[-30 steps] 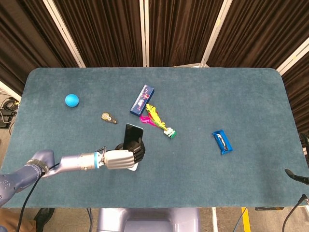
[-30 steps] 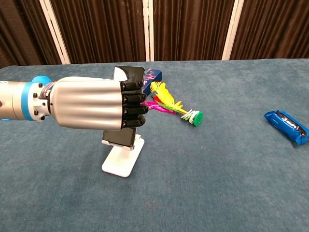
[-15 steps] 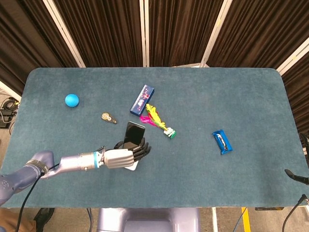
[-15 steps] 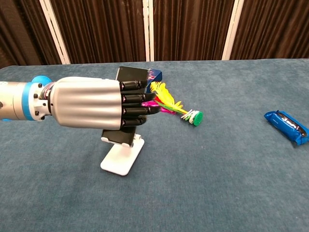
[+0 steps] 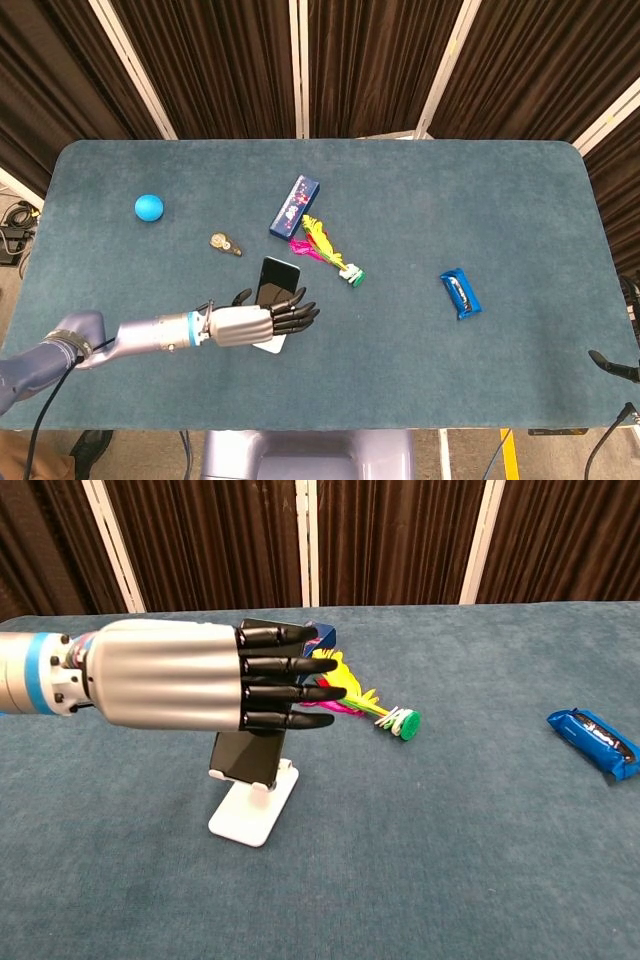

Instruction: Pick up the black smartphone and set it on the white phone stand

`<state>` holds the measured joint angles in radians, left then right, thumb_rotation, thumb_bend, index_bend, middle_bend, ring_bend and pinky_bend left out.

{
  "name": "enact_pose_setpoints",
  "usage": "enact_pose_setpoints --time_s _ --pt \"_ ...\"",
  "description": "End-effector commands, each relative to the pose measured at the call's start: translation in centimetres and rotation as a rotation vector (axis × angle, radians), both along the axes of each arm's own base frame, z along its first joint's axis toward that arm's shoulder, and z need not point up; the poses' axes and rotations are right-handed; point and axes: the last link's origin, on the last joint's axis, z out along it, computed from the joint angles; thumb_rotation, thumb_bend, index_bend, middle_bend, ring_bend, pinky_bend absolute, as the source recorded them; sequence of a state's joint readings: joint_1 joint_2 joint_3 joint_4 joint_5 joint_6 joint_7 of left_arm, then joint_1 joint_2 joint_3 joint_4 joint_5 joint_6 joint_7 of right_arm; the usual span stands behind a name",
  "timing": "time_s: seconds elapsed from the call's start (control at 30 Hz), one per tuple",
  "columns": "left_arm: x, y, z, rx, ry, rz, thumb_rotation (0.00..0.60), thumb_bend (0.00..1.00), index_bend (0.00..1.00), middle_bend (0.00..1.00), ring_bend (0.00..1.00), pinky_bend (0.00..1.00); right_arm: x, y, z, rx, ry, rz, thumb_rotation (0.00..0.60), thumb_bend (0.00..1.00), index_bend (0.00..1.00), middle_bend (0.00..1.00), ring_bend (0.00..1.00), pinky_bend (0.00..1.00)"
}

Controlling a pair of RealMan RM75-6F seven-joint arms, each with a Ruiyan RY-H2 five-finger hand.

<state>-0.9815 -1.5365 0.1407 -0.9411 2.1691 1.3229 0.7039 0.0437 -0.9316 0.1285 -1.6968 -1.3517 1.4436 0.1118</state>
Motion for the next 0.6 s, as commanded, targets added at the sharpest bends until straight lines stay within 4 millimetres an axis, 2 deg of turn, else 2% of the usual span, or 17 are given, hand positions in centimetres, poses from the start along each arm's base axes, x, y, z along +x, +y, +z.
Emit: enact_pose_setpoints --time_s 0.03,0.13,0.3,0.4,0.53,0.6 --pt "0.2 -0.1 1.3 -0.004 -0.057 0.016 0.6 0.0 0.0 0.0 0.0 0.09 0.1 0.0 0.0 0.002 -0.001 0.003 0.6 0.0 0.0 0.0 0.0 0.0" --pt "0.6 -0.5 3.1 -0.017 -0.186 0.074 0.6 0.0 0.0 0.0 0.0 0.07 0.2 0.1 0.0 0.004 -0.004 0.008 0.6 0.0 0.0 0.0 0.0 0.0" --pt "0.4 -1.2 6.5 -0.057 -0.479 0.273 0.6 0.0 0.0 0.0 0.0 0.03 0.4 0.3 0.1 0.005 -0.012 0.019 0.6 0.0 0.0 0.0 0.0 0.0" --pt "-0.5 -1.1 8.4 -0.05 -0.603 0.392 0.6 0.0 0.0 0.0 0.0 0.0 0.6 0.4 0.1 0.003 -0.016 0.029 0.6 0.0 0.0 0.0 0.0 0.0" --pt "-3.0 -2.1 10.2 -0.111 -0.853 0.682 0.6 0.0 0.0 0.0 0.0 0.0 0.7 0.6 0.2 0.004 -0.019 0.038 0.6 0.0 0.0 0.0 0.0 0.0" --pt "-4.6 -3.0 10.7 -0.18 -0.995 0.913 0.6 0.0 0.0 0.0 0.0 0.0 0.9 0.6 0.1 0.008 -0.022 0.043 0.6 0.0 0.0 0.0 0.0 0.0"
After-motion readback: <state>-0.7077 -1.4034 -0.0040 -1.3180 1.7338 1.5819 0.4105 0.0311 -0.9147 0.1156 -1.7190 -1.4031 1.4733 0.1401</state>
